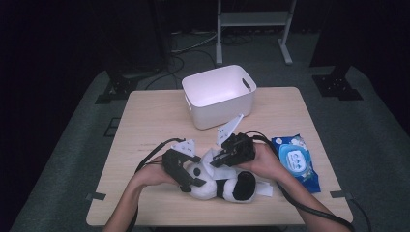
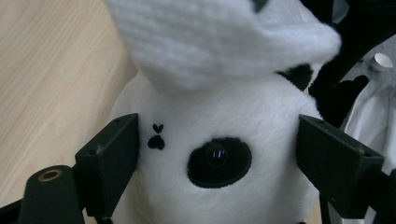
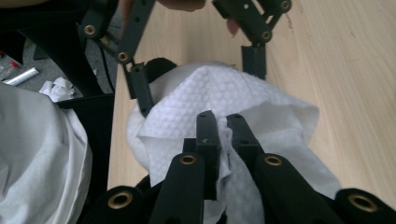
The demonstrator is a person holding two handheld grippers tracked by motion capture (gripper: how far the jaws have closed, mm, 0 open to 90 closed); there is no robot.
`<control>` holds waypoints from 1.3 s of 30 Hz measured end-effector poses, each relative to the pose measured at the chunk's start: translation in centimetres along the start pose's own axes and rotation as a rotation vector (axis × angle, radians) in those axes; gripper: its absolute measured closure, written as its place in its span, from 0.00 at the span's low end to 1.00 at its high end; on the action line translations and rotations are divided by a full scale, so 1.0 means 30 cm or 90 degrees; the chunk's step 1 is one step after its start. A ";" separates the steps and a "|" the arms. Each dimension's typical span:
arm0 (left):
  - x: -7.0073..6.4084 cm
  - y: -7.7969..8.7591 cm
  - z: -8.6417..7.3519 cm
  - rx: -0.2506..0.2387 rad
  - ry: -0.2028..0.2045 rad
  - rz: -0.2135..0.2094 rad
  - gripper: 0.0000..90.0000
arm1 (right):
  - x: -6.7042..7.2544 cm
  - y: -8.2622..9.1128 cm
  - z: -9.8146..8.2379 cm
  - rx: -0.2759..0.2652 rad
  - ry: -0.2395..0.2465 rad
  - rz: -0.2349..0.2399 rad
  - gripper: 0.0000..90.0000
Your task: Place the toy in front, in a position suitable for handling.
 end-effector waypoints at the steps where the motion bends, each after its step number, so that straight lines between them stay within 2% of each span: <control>1: -0.001 0.000 -0.002 0.001 0.000 0.001 0.17 | -0.004 -0.003 -0.004 0.010 -0.001 -0.005 0.94; 3: -0.004 0.000 -0.005 0.001 -0.003 0.001 0.17 | -0.012 -0.012 -0.023 0.029 -0.006 -0.008 0.94; 10: -0.010 0.000 -0.008 0.009 -0.013 0.001 0.18 | -0.017 0.027 -0.088 0.000 -0.034 0.004 0.94; 12: -0.010 0.000 -0.009 0.007 -0.011 0.001 0.17 | -0.019 0.038 -0.114 0.007 -0.041 -0.004 0.94; 22: -0.011 0.000 -0.009 0.009 -0.015 0.002 0.17 | -0.013 0.057 -0.222 -0.006 -0.077 0.007 0.94; 33: -0.015 0.000 -0.011 0.010 -0.022 0.004 0.17 | -0.016 0.066 -0.288 0.009 -0.098 0.007 0.94; 39: -0.018 -0.001 -0.012 0.010 -0.025 0.006 0.17 | -0.049 0.063 -0.325 0.033 -0.119 -0.011 0.94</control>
Point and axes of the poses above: each handheld gripper's, and its own axes: y roughly backward along the jaws, z roughly out of its top, x roughly to its left, the point moved 8 cm from there along -y, roughly forward along the jaws, and after that the axes turned 11 degrees about x, right-handed, at the moved point
